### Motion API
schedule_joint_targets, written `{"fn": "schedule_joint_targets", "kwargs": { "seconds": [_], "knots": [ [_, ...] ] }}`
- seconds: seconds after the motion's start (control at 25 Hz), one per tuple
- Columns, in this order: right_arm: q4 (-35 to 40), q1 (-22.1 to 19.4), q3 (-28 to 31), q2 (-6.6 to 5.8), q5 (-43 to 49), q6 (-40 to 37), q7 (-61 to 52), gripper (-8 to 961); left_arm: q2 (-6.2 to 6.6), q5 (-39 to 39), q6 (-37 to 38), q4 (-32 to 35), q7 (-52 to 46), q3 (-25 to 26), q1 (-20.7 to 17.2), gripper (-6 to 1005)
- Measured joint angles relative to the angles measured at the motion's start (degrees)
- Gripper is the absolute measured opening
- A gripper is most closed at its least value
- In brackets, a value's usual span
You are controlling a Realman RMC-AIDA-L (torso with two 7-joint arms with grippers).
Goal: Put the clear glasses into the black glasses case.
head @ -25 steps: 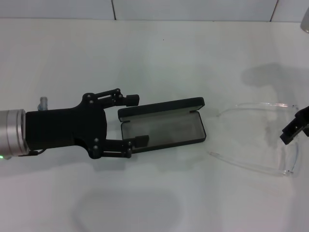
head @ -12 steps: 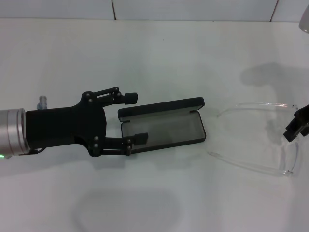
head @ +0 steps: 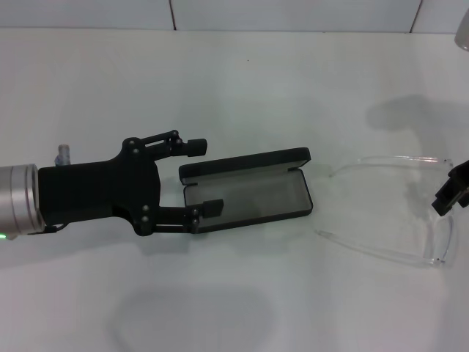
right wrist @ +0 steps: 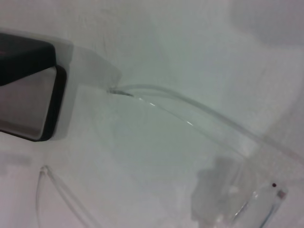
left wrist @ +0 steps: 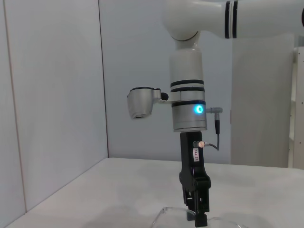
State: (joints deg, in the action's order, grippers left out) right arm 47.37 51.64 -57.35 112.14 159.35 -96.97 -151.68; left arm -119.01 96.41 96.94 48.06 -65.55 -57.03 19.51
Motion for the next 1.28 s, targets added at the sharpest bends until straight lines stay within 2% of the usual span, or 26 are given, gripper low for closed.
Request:
{"fn": "schedule_joint_targets", "kwargs": {
  "seconds": [0.36, 0.68, 0.88, 1.08, 1.28],
  "knots": [
    [0.0, 0.1, -2.4, 0.17, 0.1, 0.6, 0.3, 440, -0.08, 0.0, -0.7, -0.2, 0.0, 0.0, -0.3, 825],
    [0.6, 0.1, -4.3, 0.26, 0.1, 0.7, 2.3, 349, -0.09, 0.0, -0.7, -0.2, 0.0, 0.0, -0.5, 822],
    [0.3, 0.1, -5.1, 0.27, 0.0, 0.8, 2.4, 101, -0.16, -0.1, -0.7, -0.2, 0.1, 0.8, -0.5, 819],
    [1.8, -0.3, -5.0, 0.39, 0.0, 1.2, 3.1, 58, -0.35, -0.1, -0.5, -0.2, 0.4, 2.0, -0.7, 817],
    [6.3, -1.5, -4.5, 0.38, -0.4, 1.3, 3.3, 58, -0.45, -0.6, -0.3, -0.2, 0.4, 3.1, -0.9, 814]
  ]
}}
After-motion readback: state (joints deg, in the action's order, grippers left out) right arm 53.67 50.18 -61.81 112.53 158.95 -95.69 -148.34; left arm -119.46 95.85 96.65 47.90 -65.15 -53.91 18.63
